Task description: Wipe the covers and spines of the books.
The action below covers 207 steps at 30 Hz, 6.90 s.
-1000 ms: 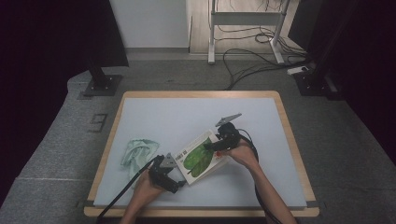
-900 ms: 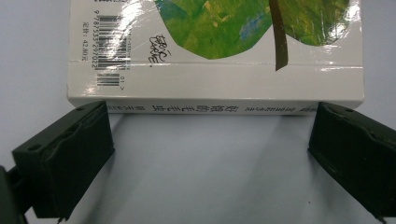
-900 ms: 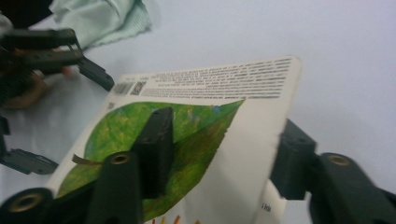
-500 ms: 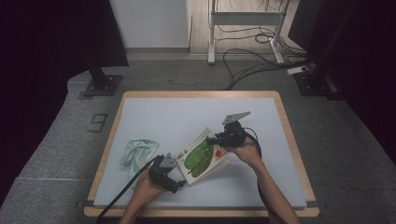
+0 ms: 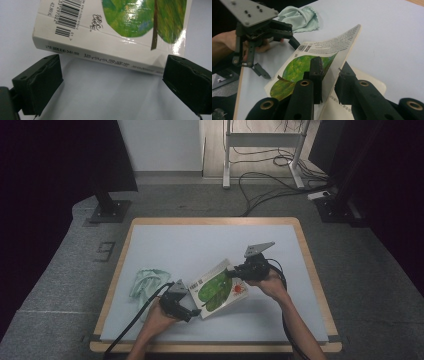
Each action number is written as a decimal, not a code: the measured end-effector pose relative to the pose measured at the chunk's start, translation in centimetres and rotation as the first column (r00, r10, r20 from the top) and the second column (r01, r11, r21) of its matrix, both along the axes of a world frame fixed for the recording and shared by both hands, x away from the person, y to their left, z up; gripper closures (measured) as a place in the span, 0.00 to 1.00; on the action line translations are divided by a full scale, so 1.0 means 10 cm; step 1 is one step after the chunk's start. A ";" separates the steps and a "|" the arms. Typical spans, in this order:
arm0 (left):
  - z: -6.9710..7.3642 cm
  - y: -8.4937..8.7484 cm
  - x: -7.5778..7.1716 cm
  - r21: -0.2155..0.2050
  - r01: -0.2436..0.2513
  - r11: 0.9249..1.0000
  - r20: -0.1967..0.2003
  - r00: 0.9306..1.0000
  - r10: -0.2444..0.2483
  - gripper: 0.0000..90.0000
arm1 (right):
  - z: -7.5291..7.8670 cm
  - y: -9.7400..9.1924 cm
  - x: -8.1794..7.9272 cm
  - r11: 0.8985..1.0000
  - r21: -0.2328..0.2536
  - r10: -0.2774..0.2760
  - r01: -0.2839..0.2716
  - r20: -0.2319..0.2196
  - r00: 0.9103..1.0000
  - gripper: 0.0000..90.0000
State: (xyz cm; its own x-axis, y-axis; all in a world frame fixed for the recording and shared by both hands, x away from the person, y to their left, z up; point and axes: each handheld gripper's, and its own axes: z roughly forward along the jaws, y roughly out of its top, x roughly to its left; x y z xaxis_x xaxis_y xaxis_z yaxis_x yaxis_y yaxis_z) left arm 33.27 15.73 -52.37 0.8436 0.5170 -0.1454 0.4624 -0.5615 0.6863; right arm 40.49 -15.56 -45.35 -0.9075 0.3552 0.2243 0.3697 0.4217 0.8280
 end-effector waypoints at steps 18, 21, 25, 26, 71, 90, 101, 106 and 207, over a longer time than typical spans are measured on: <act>0.04 -0.16 0.04 -0.059 0.028 0.998 -0.021 0.999 -0.030 0.10 | -0.12 -0.24 -0.08 1.000 -0.001 -0.011 0.011 -0.074 0.997 0.83; 0.07 -0.16 0.03 -0.049 0.021 0.999 0.001 1.000 -0.021 0.16 | -0.17 -0.26 -0.08 0.999 -0.030 -0.037 0.035 -0.085 0.996 0.79; 0.12 -0.17 -0.02 -0.029 0.020 0.999 0.031 0.999 -0.019 0.21 | -0.22 -0.27 -0.11 0.995 -0.073 -0.079 0.072 -0.088 0.993 0.73; 0.13 -0.18 -0.03 -0.025 0.022 0.999 0.038 0.999 -0.021 0.24 | -0.23 -0.27 -0.11 0.993 -0.083 -0.086 0.079 -0.082 0.993 0.72; 0.34 -0.08 -0.05 -0.040 0.047 0.998 0.086 0.995 -0.044 0.70 | -0.29 -0.19 -0.20 0.976 -0.104 -0.194 0.189 -0.036 0.980 0.57; 0.43 0.05 0.24 0.012 0.027 1.000 0.148 0.989 -0.028 0.77 | -0.19 -0.03 -0.11 0.968 -0.119 -0.215 0.221 0.063 0.975 0.55; 0.41 0.07 0.30 0.022 0.001 1.000 0.156 0.988 -0.004 0.73 | -0.25 0.01 -0.09 0.964 -0.105 -0.240 0.243 0.042 0.970 0.55; 0.42 0.06 0.26 -0.010 -0.018 1.000 0.118 0.993 0.019 0.70 | -0.24 -0.01 -0.14 0.967 -0.098 -0.232 0.235 0.038 0.972 0.52; 0.03 -0.02 -0.63 0.049 -0.089 0.995 0.051 0.995 0.086 0.39 | -0.73 -0.16 -1.07 0.951 -0.240 -0.185 0.196 0.064 0.981 0.37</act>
State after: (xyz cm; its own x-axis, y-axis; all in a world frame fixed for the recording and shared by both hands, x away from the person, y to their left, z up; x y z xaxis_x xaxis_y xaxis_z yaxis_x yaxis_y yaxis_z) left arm 26.93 15.55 -52.03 0.8001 0.5949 -0.0769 0.4783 -0.5553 0.6803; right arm 29.81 -17.20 -52.68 -0.8241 0.5616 0.0736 0.4312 0.5379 0.7244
